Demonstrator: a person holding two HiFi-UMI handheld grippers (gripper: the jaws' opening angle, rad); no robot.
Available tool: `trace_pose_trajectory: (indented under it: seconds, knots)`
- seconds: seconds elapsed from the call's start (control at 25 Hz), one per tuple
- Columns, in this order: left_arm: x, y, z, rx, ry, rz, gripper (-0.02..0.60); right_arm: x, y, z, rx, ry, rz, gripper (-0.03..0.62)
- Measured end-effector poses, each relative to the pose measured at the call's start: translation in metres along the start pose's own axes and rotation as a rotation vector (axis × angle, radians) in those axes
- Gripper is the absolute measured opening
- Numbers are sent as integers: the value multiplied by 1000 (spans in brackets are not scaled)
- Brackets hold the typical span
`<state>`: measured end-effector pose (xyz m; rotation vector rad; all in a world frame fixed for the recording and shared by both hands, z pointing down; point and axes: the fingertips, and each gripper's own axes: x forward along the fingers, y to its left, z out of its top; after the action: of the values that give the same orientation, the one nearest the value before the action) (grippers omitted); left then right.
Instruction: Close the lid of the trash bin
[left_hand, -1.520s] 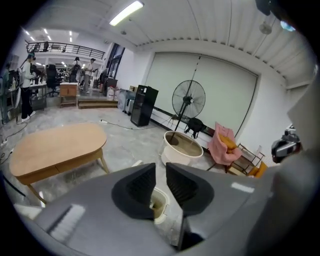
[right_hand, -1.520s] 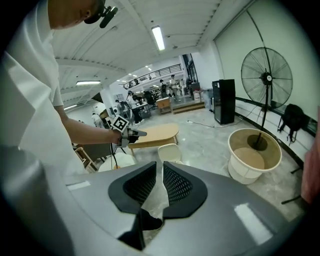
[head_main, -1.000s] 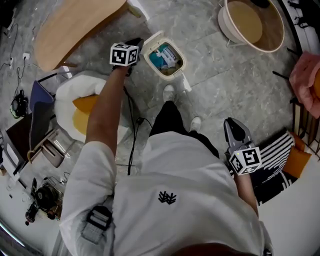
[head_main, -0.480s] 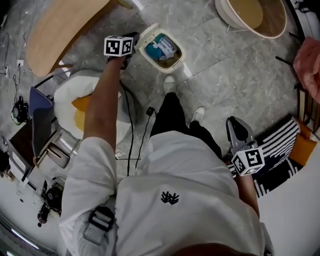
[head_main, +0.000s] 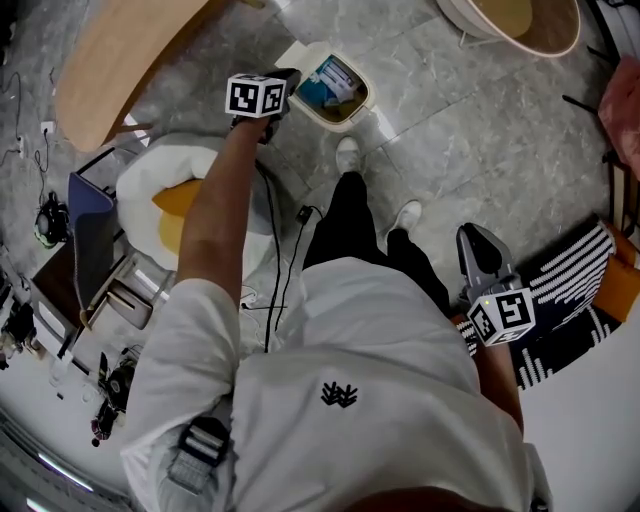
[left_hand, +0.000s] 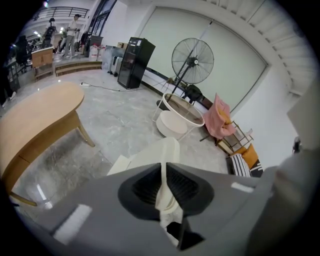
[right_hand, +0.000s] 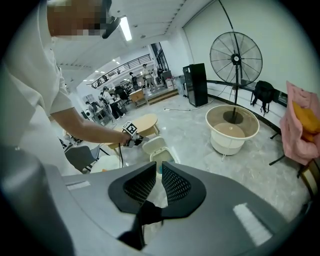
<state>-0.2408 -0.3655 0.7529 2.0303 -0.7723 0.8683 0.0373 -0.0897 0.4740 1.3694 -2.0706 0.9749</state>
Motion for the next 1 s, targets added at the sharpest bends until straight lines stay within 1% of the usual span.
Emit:
trace_pose_trajectory:
  seconds: [0.44, 1.0]
  knots:
    - [39, -46, -44, 70, 122, -48, 81, -7, -8, -26, 39, 3, 1, 34]
    - [105, -75, -96, 185, 281, -59, 81, -18, -34, -57, 87, 56, -40, 34]
